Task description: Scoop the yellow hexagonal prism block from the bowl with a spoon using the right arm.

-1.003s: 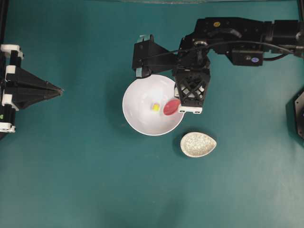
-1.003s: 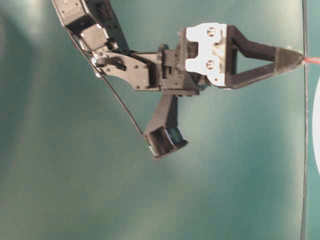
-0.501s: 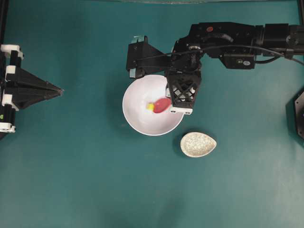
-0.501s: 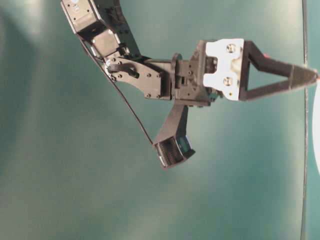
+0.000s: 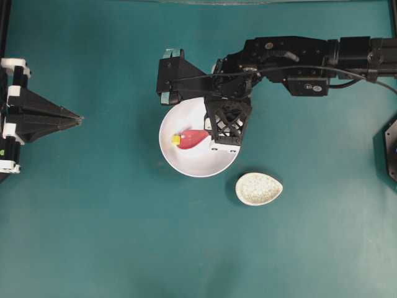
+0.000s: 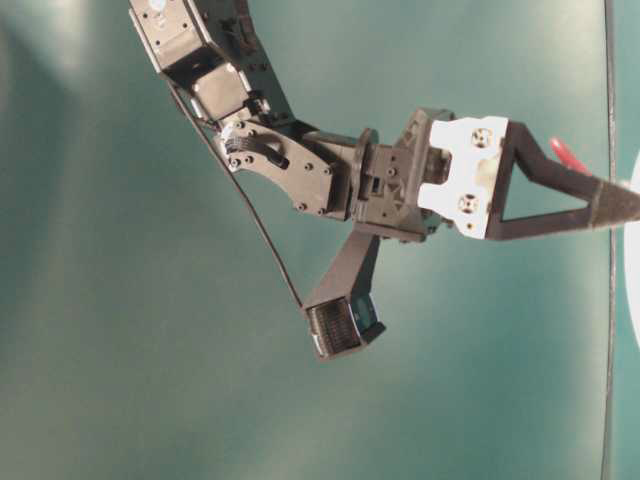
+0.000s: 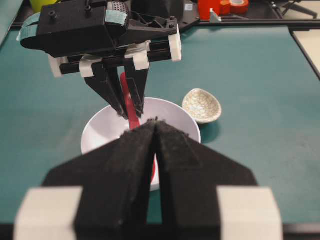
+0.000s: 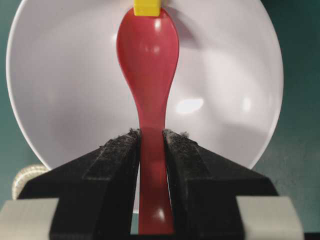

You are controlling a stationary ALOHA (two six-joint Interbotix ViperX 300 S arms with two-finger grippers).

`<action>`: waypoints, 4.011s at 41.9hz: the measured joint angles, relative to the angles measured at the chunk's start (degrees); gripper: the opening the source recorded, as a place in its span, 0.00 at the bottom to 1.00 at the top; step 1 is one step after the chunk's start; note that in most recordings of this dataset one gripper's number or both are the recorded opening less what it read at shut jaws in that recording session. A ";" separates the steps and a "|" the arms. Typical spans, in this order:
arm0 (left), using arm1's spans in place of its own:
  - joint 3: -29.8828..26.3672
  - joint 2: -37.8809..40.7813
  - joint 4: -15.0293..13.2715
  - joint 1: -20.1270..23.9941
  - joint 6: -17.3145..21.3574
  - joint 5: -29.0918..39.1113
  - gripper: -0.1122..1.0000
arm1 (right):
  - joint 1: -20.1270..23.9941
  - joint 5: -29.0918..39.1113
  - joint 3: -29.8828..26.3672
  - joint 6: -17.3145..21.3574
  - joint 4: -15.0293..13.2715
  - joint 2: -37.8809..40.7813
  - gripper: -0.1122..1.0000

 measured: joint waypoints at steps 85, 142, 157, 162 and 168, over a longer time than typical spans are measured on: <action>0.00 0.00 0.00 0.00 0.00 -0.09 0.10 | 1.41 -30.76 20.83 0.53 5.45 -12.83 0.31; 0.00 0.00 0.00 0.00 -0.09 -0.09 0.10 | 2.99 -37.09 29.62 -0.09 5.45 -33.49 0.31; 0.00 -0.18 0.00 0.00 -0.09 -0.09 0.10 | 2.99 -37.18 29.62 -0.18 5.36 -34.01 0.31; 0.00 -0.26 0.00 0.00 -0.09 -0.09 0.10 | 3.08 -37.27 29.62 -0.35 5.36 -34.01 0.31; 0.00 -0.18 0.00 0.09 -0.53 -0.09 0.10 | 3.60 -37.62 29.62 -0.35 5.36 -34.01 0.31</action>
